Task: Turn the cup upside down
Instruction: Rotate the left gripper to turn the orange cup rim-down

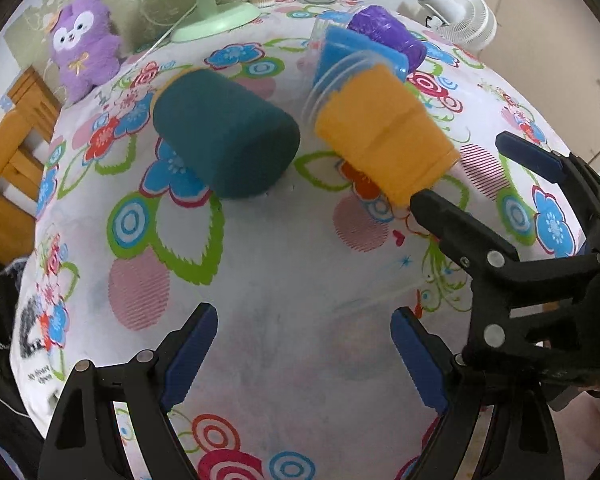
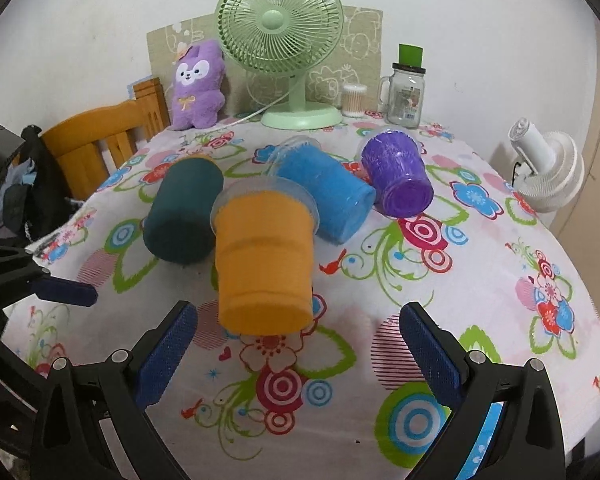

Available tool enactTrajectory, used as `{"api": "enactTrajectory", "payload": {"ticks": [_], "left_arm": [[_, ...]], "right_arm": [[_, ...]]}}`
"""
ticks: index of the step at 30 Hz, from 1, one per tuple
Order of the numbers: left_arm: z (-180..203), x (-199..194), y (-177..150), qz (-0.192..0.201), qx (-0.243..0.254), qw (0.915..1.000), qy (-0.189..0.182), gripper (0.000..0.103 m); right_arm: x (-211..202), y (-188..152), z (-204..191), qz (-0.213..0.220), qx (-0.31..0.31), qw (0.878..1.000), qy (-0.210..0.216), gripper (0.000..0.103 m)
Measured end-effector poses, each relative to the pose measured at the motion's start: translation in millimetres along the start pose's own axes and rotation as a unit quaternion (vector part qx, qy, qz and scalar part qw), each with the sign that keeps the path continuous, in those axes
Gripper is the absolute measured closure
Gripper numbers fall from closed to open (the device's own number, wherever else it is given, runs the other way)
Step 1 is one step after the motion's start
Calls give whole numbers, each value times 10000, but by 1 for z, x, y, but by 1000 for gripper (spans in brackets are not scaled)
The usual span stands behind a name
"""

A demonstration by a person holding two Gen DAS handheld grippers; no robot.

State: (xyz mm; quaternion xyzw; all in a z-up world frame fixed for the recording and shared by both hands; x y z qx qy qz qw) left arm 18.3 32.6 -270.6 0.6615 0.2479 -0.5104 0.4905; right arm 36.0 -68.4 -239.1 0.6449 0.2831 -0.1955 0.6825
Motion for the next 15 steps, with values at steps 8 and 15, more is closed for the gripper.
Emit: {"api": "enactTrajectory", "payload": {"ticks": [8, 15], "left_arm": [[-10, 8, -7, 33, -88, 9999, 117, 13], [-13, 9, -9, 75, -136, 9999, 55, 13]], "right_arm": [[14, -4, -17, 11, -76, 9999, 92, 11], [21, -7, -21, -82, 27, 9998, 174, 21]]}}
Point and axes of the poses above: each gripper's, at about its wrist camera, not at the fingertips, and x roughly the way its jaws point, z to its right, y to its top, the point moved 9 cm from there along x, roughly the way its jaws point, and after that the axes turned 3 degrees about z, right-handed, at the moved point
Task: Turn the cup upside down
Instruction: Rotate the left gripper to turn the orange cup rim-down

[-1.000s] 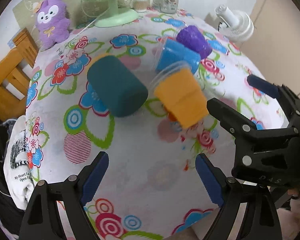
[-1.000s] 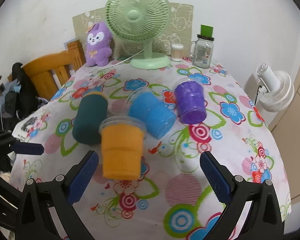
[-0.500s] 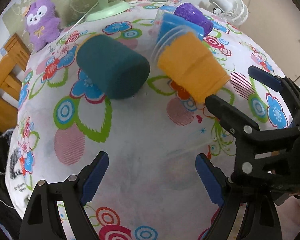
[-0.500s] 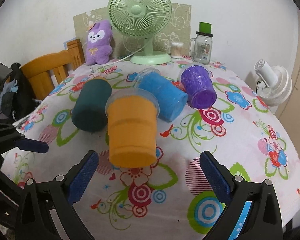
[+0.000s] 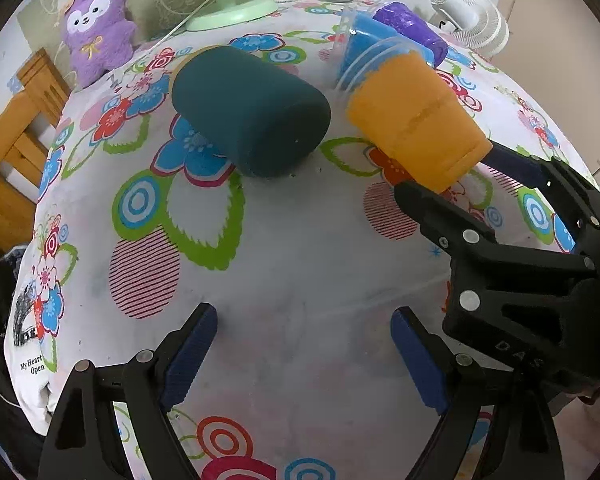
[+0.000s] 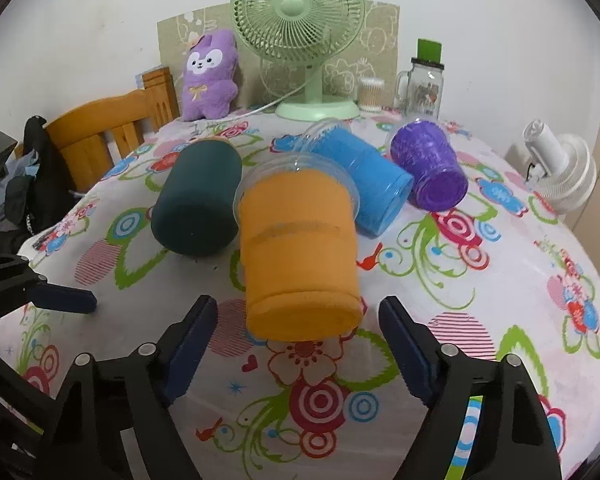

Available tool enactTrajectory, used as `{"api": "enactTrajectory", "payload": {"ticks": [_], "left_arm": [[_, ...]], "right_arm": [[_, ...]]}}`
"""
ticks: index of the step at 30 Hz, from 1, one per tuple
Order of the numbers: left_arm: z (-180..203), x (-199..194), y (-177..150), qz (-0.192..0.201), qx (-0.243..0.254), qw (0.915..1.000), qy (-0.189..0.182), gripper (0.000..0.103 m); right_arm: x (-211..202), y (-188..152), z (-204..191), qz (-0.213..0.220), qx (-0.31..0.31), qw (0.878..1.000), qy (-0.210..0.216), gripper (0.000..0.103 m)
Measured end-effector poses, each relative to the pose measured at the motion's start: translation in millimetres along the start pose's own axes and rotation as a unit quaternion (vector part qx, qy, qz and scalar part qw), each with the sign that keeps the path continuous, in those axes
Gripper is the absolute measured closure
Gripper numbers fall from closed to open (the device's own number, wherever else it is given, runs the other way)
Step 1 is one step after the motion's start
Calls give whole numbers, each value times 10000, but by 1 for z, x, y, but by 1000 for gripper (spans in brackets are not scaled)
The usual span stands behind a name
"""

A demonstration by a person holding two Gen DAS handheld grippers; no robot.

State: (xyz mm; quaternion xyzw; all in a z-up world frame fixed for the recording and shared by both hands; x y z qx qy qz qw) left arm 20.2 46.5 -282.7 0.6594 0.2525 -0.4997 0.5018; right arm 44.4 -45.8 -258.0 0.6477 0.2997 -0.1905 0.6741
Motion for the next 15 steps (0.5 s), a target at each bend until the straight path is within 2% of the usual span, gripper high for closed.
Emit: {"api": "enactTrajectory", "payload": {"ticks": [4, 9, 15], "left_arm": [[2, 0, 1, 42, 46, 10000, -23, 13], [2, 0, 2, 46, 21, 10000, -34, 13], [2, -2, 3, 78, -6, 10000, -35, 13]], "right_arm": [[1, -1, 0, -31, -7, 10000, -41, 28], [2, -2, 1, -67, -8, 9999, -94, 45], [0, -2, 3, -108, 14, 9998, -162, 46]]}}
Point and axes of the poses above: each gripper's, at about its wrist camera, not at the fingertips, and x roughly the way its jaws point, z to its right, y to its top, the point moved 9 cm from there along x, roughly the way its jaws point, and after that the axes turned 3 degrees about z, right-handed, at the moved point
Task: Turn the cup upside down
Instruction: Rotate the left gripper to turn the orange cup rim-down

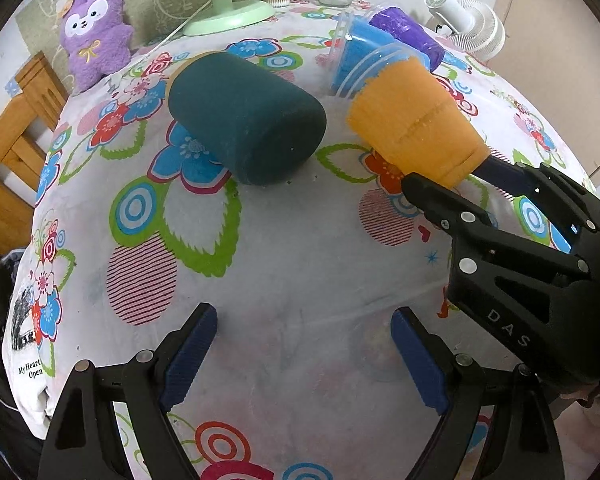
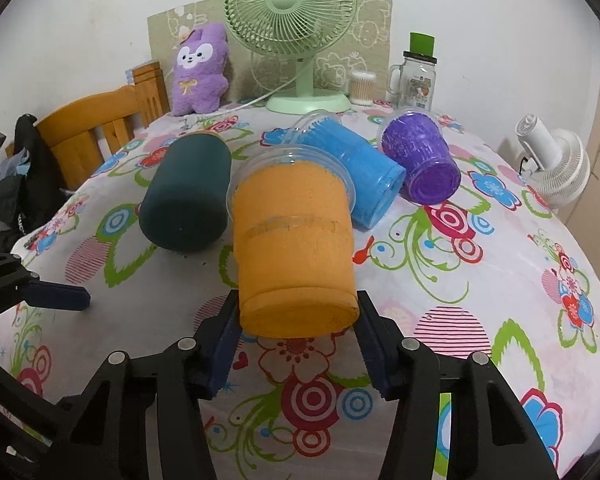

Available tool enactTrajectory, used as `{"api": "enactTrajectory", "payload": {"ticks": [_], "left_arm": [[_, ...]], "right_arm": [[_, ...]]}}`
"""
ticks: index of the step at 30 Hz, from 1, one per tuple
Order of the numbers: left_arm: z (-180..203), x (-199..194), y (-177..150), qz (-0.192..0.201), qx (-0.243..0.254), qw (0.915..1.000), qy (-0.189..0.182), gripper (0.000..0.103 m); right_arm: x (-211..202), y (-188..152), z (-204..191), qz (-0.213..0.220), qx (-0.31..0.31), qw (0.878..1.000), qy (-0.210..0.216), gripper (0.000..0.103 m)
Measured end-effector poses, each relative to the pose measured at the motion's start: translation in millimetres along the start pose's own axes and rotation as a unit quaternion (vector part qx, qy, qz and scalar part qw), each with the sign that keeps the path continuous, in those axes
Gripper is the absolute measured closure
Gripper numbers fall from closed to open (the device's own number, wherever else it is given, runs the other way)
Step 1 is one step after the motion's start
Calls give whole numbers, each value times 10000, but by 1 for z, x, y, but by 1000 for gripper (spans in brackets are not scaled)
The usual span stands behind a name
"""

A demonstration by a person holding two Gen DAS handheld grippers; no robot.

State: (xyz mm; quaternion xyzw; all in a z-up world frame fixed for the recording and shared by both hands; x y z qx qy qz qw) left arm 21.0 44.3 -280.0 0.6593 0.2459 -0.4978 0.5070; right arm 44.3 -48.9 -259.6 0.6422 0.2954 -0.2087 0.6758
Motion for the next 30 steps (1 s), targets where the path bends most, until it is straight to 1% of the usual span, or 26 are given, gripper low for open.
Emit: {"api": "enactTrajectory", "payload": {"ticks": [7, 13, 20, 30], "left_arm": [[5, -13, 5, 64, -114, 9999, -11, 13], [14, -33, 16, 116, -260, 9996, -77, 13], [26, -53, 29, 153, -545, 9983, -147, 13], [32, -59, 36, 171, -1074, 9940, -95, 13]], "right_arm": [[-13, 6, 4, -108, -65, 9999, 9, 46], [-32, 21, 11, -314, -189, 9993, 17, 46], [-52, 35, 22, -693, -421, 9967, 105, 46], [-57, 39, 35, -1376, -819, 9865, 349, 46]]}}
Point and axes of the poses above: each gripper's, at about its wrist camera, not at the fingertips, and x roughly the way its jaws point, z to its right, y to its top, the point moved 9 cm from there along x, roughly the way its jaws point, and after that the axes turned 3 degrees about z, right-handed, at the moved point
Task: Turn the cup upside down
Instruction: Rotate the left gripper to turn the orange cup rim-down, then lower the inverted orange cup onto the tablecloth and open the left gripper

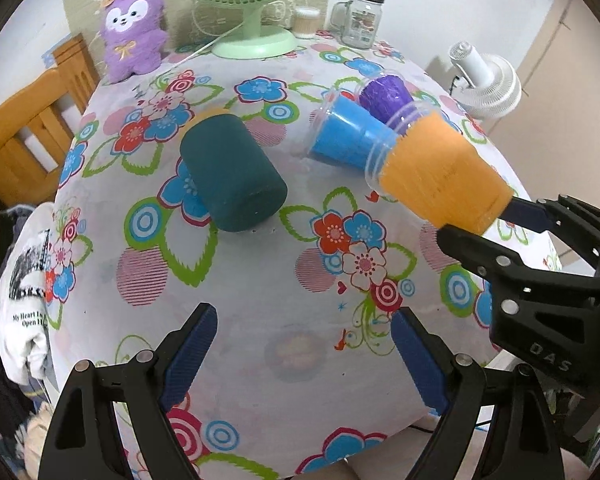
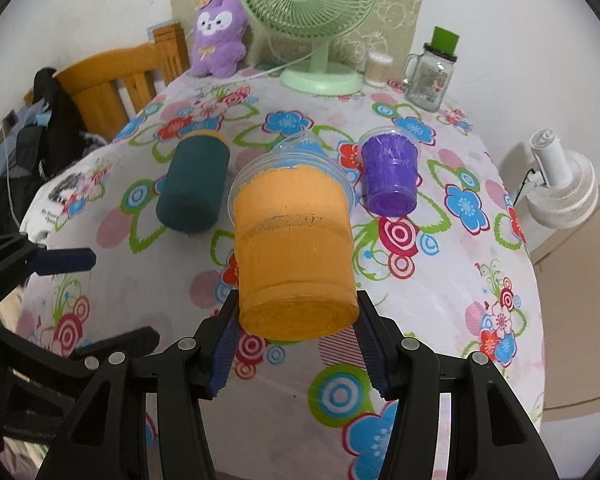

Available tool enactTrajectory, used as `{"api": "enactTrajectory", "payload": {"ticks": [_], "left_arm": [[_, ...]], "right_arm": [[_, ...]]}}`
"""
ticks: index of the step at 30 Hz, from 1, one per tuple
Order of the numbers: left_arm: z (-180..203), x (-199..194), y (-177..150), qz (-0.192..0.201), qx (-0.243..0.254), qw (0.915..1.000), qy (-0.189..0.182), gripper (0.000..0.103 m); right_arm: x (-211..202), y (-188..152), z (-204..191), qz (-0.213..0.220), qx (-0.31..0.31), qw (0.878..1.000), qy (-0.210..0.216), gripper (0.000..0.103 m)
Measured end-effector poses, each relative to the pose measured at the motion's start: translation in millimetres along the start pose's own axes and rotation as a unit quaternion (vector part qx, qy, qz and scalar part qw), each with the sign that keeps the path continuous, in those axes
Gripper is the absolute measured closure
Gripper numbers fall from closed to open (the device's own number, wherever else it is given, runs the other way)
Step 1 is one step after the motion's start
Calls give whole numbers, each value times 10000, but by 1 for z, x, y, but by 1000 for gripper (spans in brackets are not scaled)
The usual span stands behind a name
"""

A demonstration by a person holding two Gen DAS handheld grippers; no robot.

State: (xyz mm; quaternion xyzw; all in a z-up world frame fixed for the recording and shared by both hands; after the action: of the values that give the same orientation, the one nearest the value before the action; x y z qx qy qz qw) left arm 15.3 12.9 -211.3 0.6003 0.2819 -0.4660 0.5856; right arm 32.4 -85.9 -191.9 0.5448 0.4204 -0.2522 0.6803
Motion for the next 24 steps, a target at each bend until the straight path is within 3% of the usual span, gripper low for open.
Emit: {"api": "enactTrajectory", "payload": {"ticks": [11, 24], "left_arm": [[5, 8, -6, -20, -175, 9998, 2, 13], [9, 22, -18, -136, -442, 9987, -189, 13]], "right_arm": [[8, -15, -1, -775, -831, 9931, 278, 46], [22, -31, -9, -1895, -1457, 9695, 540, 46]]}}
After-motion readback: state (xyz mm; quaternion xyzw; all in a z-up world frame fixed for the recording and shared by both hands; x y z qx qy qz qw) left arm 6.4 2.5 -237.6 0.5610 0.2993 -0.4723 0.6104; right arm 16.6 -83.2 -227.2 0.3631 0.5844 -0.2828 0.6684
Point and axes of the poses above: each gripper's, at about its wrist camera, not at the fingertips, and x roughly the way its jaws point, z to its right, y to its top, the point moved 9 cm from there along x, roughly the way its jaws point, and after that the axes turned 3 degrees about z, right-handed, at the moved point
